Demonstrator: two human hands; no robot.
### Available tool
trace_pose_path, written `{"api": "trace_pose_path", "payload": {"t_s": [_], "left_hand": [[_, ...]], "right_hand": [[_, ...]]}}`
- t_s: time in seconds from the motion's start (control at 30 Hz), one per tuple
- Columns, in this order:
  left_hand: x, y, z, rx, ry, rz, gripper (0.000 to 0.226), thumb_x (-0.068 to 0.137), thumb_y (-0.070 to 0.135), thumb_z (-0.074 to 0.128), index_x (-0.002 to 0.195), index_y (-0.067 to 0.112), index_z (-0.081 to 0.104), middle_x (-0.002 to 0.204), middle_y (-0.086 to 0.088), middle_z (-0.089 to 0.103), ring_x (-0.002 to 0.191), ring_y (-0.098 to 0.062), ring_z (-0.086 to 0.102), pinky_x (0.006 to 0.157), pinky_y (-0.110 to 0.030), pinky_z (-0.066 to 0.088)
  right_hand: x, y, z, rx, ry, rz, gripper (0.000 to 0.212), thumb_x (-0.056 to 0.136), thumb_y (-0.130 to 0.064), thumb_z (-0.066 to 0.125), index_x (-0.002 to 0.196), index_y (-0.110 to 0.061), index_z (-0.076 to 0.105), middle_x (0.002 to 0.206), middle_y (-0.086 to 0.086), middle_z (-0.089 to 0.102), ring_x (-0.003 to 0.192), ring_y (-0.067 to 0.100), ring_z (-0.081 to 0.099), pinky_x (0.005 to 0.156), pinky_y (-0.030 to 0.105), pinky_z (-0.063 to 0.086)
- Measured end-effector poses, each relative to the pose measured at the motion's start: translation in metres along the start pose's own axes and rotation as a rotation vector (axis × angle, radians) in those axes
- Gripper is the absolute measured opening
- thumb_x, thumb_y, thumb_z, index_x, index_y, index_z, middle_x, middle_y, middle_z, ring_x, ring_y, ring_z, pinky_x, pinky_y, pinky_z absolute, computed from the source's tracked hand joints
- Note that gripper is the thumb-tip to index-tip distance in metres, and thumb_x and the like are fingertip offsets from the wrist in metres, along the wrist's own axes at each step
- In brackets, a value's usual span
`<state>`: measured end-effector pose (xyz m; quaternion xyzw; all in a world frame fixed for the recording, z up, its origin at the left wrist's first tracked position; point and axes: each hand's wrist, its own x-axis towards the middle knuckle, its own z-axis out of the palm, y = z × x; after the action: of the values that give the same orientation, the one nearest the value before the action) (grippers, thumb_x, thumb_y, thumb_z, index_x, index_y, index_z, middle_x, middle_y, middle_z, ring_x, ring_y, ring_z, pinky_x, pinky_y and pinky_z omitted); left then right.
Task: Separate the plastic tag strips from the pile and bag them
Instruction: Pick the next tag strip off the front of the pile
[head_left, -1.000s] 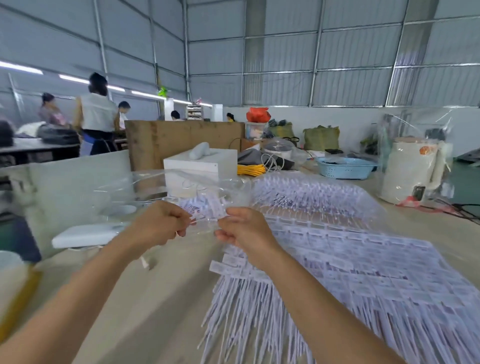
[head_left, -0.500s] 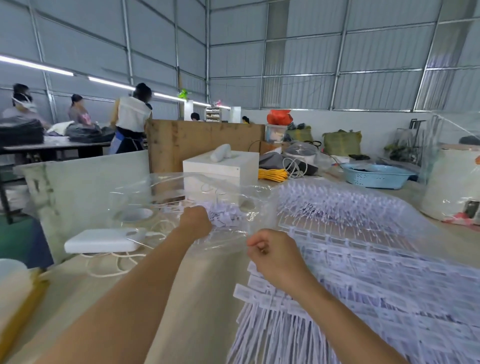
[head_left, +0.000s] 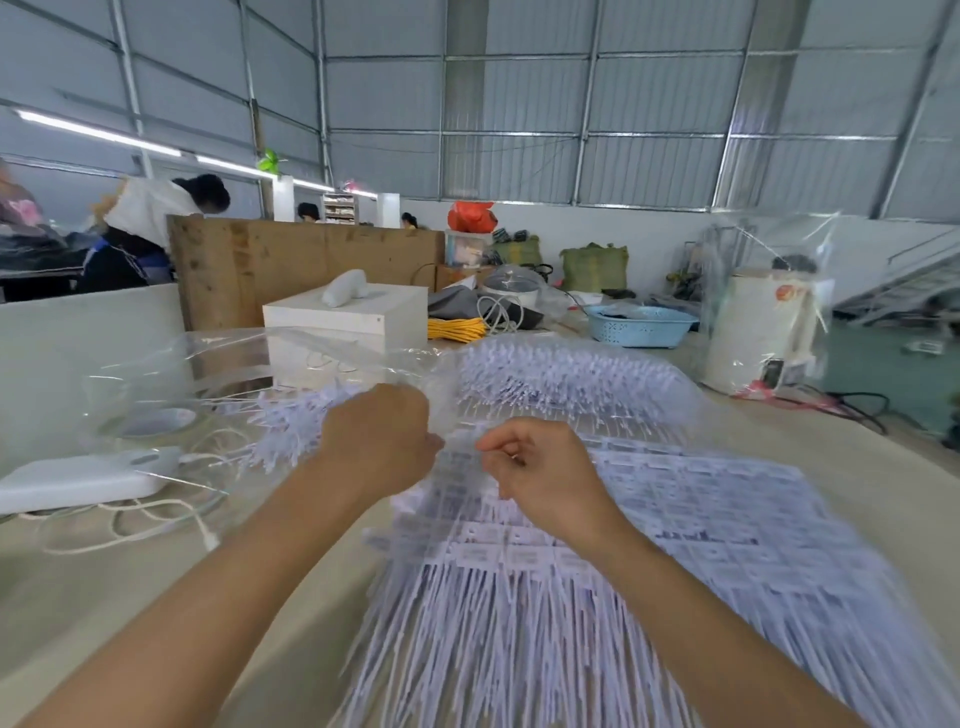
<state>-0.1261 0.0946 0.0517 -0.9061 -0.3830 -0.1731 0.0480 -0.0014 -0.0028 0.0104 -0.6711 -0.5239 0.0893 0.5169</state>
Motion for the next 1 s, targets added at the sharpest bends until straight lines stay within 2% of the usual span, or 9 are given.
{"api": "trace_pose_path", "payload": {"t_s": [0.07,0.17,0.3,0.4,0.57,0.67,0.77,0.9,1.0], "left_hand": [[-0.009,0.032,-0.003,-0.286,-0.11,0.249,0.028,0.09,0.031,0.058,0.064,0.021,0.055,0.065,0.011,0.053,0.065,-0.005,0.052,0.061,-0.019,0.04],[-0.012,0.07,0.01,-0.435,-0.241,0.492,0.01,0.09,0.019,0.06,0.089,0.017,0.07,0.084,0.006,0.067,0.073,-0.002,0.057,0.072,-0.015,0.047],[-0.001,0.099,0.033,-0.36,-0.255,0.51,0.027,0.094,0.019,0.055,0.119,0.015,0.062,0.123,-0.005,0.056,0.114,-0.021,0.052,0.098,-0.034,0.042],[0.007,0.105,0.043,-0.346,-0.313,0.432,0.033,0.096,0.028,0.052,0.126,0.015,0.059,0.132,-0.007,0.053,0.122,-0.026,0.048,0.105,-0.042,0.037],[0.012,0.106,0.044,-0.322,-0.317,0.408,0.026,0.089,0.043,0.059,0.105,0.026,0.069,0.11,0.008,0.062,0.112,-0.018,0.053,0.102,-0.045,0.035],[0.016,0.107,0.041,-0.396,-0.303,0.415,0.018,0.082,0.039,0.069,0.091,0.024,0.072,0.088,0.016,0.055,0.105,-0.016,0.054,0.102,-0.045,0.036],[0.018,0.112,0.038,-0.401,-0.324,0.414,0.014,0.082,0.035,0.07,0.085,0.021,0.07,0.083,0.015,0.053,0.094,-0.013,0.052,0.101,-0.044,0.036],[0.016,0.121,0.031,-0.505,-0.327,0.448,0.012,0.084,0.031,0.069,0.076,0.023,0.064,0.077,0.012,0.059,0.077,-0.009,0.057,0.074,-0.026,0.045],[0.014,0.128,0.023,-0.628,-0.302,0.47,0.01,0.085,0.026,0.068,0.078,0.021,0.064,0.073,0.013,0.06,0.068,-0.001,0.055,0.062,-0.018,0.041]], "right_hand": [[-0.013,0.011,-0.035,-0.087,0.089,0.042,0.011,0.086,-0.004,0.062,0.083,-0.011,0.071,0.071,-0.012,0.059,0.063,0.004,0.055,0.064,0.022,0.049],[-0.036,0.03,-0.081,-0.234,0.233,0.115,0.011,0.084,0.0,0.062,0.081,-0.003,0.071,0.063,-0.013,0.055,0.058,0.005,0.05,0.068,0.03,0.048],[-0.063,0.043,-0.109,-0.327,0.278,0.191,0.013,0.084,0.005,0.057,0.081,0.001,0.07,0.072,0.003,0.061,0.07,0.023,0.058,0.074,0.032,0.049],[-0.072,0.047,-0.111,-0.351,0.236,0.202,0.015,0.084,0.008,0.055,0.085,0.005,0.069,0.08,0.015,0.066,0.081,0.03,0.063,0.077,0.028,0.048],[-0.075,0.051,-0.113,-0.339,0.237,0.22,0.013,0.086,-0.002,0.058,0.087,-0.006,0.07,0.08,0.004,0.066,0.074,0.012,0.058,0.071,0.014,0.042],[-0.075,0.052,-0.114,-0.313,0.226,0.219,0.012,0.086,-0.004,0.059,0.083,-0.011,0.068,0.077,0.0,0.064,0.073,0.012,0.058,0.072,0.019,0.047],[-0.078,0.052,-0.117,-0.238,0.23,0.217,0.019,0.086,-0.001,0.059,0.076,-0.017,0.063,0.069,-0.002,0.062,0.067,0.015,0.059,0.072,0.032,0.054],[-0.08,0.052,-0.122,-0.042,0.264,0.225,0.021,0.087,-0.003,0.06,0.074,-0.019,0.065,0.069,-0.001,0.065,0.054,0.004,0.057,0.063,0.03,0.054],[-0.079,0.047,-0.126,0.093,0.284,0.216,0.015,0.089,-0.01,0.061,0.077,-0.016,0.068,0.071,0.005,0.064,0.056,0.007,0.056,0.057,0.023,0.049]]}}
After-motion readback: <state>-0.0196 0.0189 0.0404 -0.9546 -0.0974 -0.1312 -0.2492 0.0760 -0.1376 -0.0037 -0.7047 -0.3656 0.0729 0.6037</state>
